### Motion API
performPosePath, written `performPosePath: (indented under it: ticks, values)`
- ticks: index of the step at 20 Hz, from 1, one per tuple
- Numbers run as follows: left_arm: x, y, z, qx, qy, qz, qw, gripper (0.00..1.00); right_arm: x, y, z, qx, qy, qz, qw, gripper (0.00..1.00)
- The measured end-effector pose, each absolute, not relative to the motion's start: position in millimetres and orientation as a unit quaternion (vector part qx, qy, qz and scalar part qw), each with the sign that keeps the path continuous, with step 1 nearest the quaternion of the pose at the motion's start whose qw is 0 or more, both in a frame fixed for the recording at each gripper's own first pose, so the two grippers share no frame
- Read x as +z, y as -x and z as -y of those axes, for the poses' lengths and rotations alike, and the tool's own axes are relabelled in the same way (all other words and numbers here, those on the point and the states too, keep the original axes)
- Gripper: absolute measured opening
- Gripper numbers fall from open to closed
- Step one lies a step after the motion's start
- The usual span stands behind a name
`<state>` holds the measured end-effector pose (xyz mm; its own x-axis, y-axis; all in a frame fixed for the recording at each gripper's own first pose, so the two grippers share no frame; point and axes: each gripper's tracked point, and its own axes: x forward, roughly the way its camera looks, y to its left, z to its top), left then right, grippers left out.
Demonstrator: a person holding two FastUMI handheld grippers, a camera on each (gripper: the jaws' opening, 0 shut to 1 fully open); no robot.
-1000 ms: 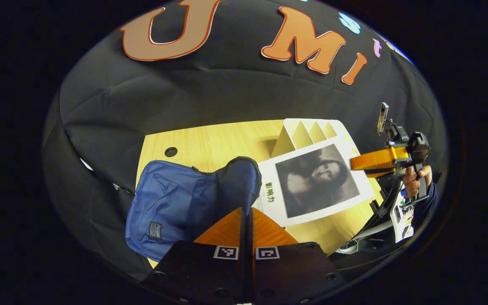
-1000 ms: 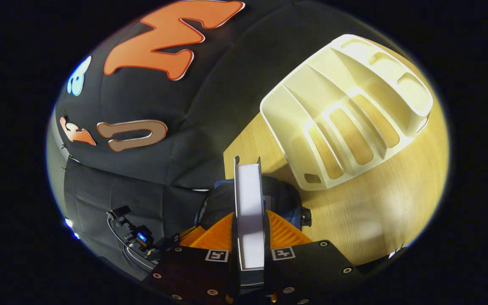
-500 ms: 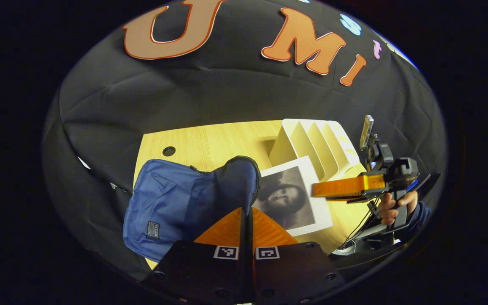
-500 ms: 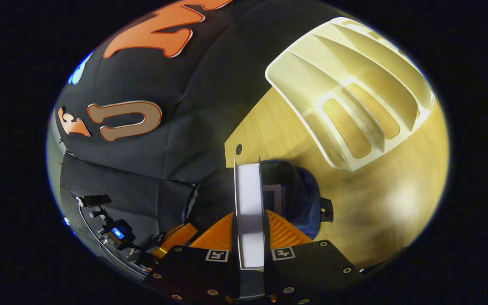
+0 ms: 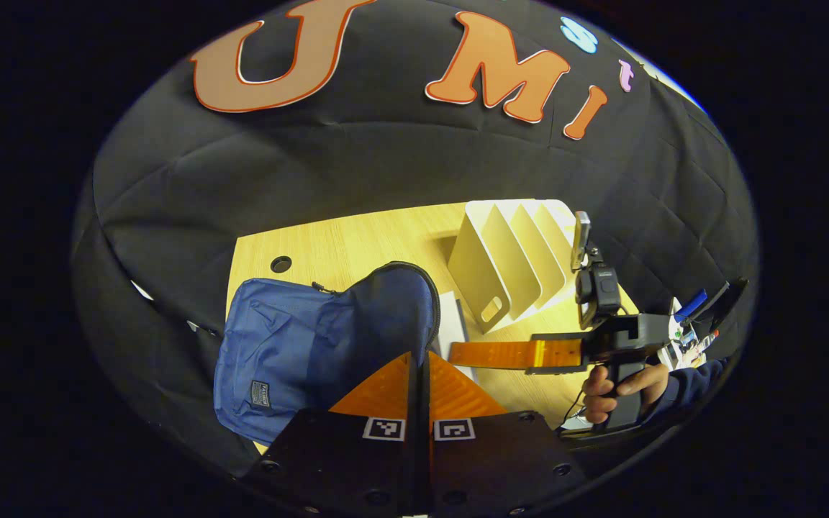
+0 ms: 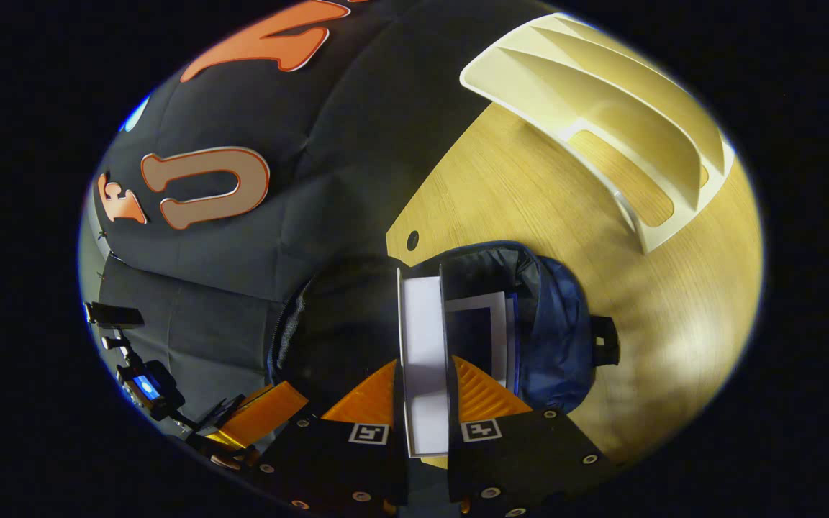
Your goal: Open the schoolbag, grab two books from the bookshelf and put them into the schoolbag.
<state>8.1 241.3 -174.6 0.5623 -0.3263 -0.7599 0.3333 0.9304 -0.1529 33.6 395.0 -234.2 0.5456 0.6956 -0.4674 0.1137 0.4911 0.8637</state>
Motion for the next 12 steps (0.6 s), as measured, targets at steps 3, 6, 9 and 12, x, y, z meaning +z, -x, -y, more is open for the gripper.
performPosePath:
  ticks: [3, 6, 9, 12]
  values:
    - [-174.8, -6.5, -238.0, -0.193, -0.015, -0.433, 0.880, 0.01, -239.3, -36.2, -408.5, 0.203, -0.472, -0.436, 0.739, 0.22]
    - [-174.1, -5.2, -233.0, -0.204, -0.030, -0.435, 0.876, 0.01, -244.7, -33.5, -424.4, 0.217, -0.475, -0.440, 0.731, 0.22]
    - [-175.5, -4.2, -224.4, -0.216, -0.043, -0.439, 0.871, 0.01, -250.5, -36.4, -435.6, 0.222, -0.479, -0.434, 0.730, 0.22]
    - [-177.3, -0.5, -220.1, -0.223, -0.052, -0.442, 0.867, 0.01, -260.3, -36.7, -450.8, 0.224, -0.475, -0.440, 0.729, 0.22]
